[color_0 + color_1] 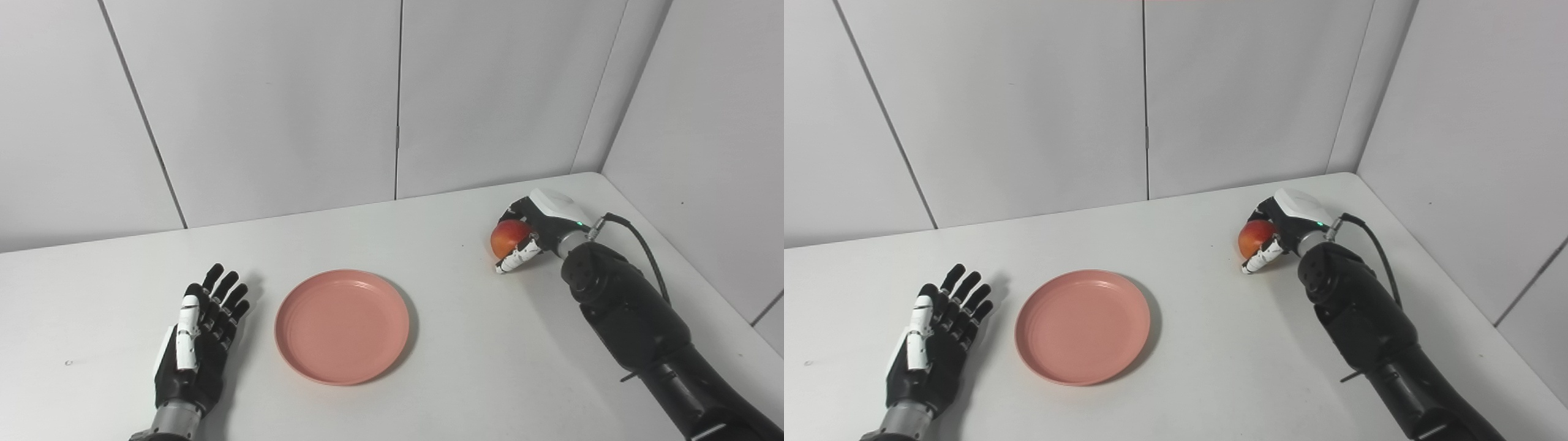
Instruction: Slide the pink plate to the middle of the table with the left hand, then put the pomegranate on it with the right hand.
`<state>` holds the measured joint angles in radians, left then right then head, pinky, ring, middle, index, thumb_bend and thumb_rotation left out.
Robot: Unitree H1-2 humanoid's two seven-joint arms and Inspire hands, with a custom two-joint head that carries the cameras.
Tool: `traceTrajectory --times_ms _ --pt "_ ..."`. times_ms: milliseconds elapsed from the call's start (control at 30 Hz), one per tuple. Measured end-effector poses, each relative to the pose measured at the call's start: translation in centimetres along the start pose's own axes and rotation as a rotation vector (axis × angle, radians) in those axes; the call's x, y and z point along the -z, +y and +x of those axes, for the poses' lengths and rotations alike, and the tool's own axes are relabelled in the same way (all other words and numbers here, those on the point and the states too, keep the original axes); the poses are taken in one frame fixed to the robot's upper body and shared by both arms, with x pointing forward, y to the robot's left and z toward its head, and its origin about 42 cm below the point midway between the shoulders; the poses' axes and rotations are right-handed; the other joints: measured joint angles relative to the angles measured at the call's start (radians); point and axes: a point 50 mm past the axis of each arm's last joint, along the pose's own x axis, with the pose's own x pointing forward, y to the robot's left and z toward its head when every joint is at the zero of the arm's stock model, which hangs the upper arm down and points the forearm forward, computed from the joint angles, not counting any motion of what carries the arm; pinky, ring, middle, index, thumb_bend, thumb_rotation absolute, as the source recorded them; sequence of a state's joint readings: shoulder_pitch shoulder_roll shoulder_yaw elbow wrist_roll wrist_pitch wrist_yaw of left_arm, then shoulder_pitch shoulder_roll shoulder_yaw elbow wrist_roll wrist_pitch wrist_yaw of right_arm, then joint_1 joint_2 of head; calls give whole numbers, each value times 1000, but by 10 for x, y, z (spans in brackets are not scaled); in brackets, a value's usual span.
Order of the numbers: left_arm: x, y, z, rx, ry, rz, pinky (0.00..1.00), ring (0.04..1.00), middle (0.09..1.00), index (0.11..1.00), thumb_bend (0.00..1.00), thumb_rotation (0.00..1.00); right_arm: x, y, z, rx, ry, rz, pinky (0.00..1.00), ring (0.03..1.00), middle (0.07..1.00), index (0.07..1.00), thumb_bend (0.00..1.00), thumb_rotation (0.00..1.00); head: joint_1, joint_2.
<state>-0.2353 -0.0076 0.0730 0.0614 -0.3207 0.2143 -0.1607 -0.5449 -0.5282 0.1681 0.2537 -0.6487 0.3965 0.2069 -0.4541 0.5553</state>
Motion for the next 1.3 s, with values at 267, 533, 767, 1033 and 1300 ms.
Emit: traceTrajectory --times_ms 267,533,767,1033,1300 --pt "0 -2 0 -7 -2 1 946 922 936 926 420 1000 -12 -19 -7 79 -43 20 330 417 454 519 519 27 12 0" --pt "0 -3 -1 -11 0 20 935 921 935 926 414 1000 -35 -37 -22 133 -114 21 329 411 444 525 521 1 34 5" --pt "1 -7 -1 -16 2 37 928 921 934 923 417 1000 -56 -45 -36 155 -186 6 342 424 447 533 520 2 63 12" --pt "3 -15 -2 -21 5 56 927 920 932 922 413 1000 -100 -36 -55 143 -318 12 346 428 453 529 521 1 127 28" --pt "5 -27 -7 -27 3 77 937 930 942 932 417 1000 -144 -24 -70 115 -445 20 343 425 450 535 520 1 185 41"
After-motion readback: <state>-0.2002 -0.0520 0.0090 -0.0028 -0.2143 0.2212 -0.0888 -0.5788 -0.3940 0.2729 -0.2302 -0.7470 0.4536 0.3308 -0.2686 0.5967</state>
